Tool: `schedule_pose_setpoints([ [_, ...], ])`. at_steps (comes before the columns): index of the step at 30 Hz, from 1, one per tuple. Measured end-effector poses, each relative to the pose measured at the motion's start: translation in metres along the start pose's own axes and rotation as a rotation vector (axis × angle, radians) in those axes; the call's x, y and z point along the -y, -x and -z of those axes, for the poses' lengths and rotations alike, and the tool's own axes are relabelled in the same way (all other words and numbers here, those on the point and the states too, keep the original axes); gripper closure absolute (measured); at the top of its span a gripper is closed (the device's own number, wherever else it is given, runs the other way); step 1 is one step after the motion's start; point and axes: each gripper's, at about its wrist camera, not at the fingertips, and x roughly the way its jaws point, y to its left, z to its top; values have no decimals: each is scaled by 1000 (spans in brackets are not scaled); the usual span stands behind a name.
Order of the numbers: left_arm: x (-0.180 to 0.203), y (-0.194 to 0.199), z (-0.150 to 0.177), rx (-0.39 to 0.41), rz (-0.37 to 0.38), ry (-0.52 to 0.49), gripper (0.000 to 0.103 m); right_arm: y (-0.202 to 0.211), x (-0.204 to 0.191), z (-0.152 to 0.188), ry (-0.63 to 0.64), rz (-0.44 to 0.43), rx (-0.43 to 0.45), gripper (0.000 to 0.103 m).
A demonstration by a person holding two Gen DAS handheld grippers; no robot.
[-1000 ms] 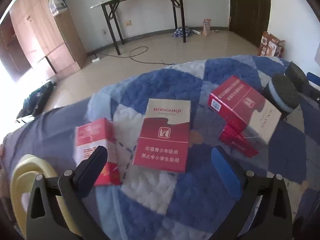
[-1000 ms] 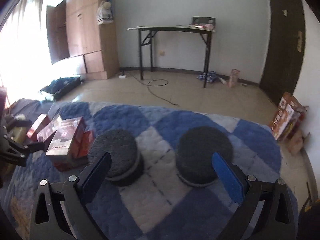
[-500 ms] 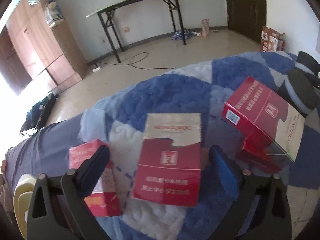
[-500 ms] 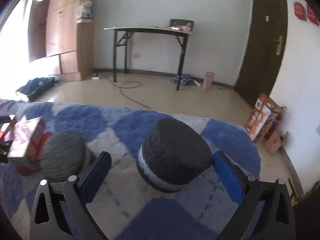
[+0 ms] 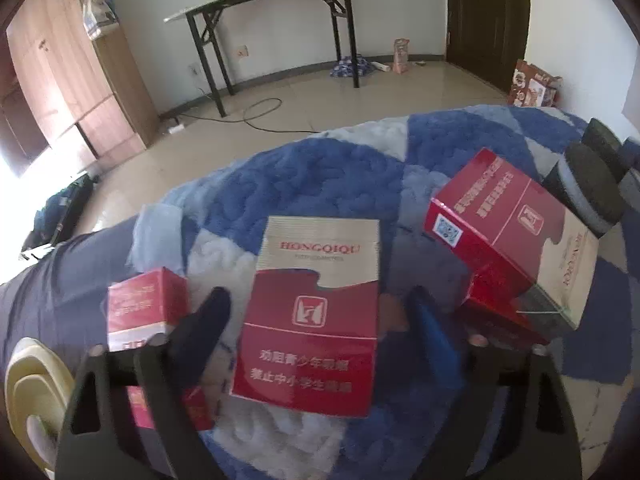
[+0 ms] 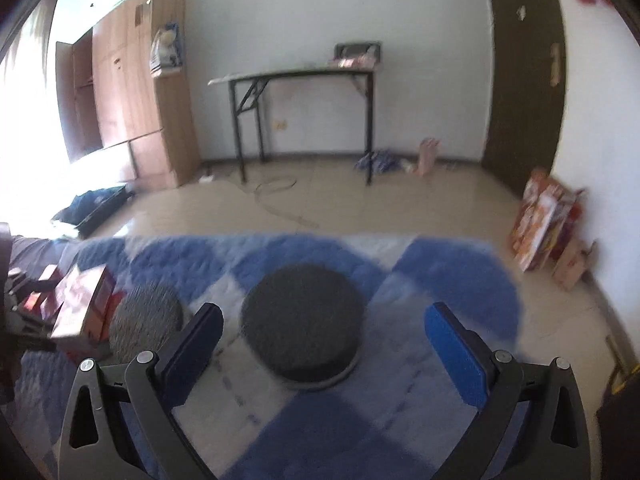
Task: Organize rigid objects
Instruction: 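Grasp the red Hongqiqu box with the left tool while the right tool grasps the black foam cylinder, then drop the Hongqiqu box and foam cylinder into the yellow basin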
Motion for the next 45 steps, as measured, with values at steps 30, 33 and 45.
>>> schedule_pose_setpoints([
  [30, -258, 166, 219, 14, -238, 488, 46, 10, -448, -9, 650, -786, -202, 36],
  [33, -273, 154, 212, 45, -214, 517, 46, -16, -482, -10, 675, -776, -246, 36],
  [45, -279, 158, 208, 22, -187, 627, 29, -55, -515, -17, 603, -797, -355, 14],
])
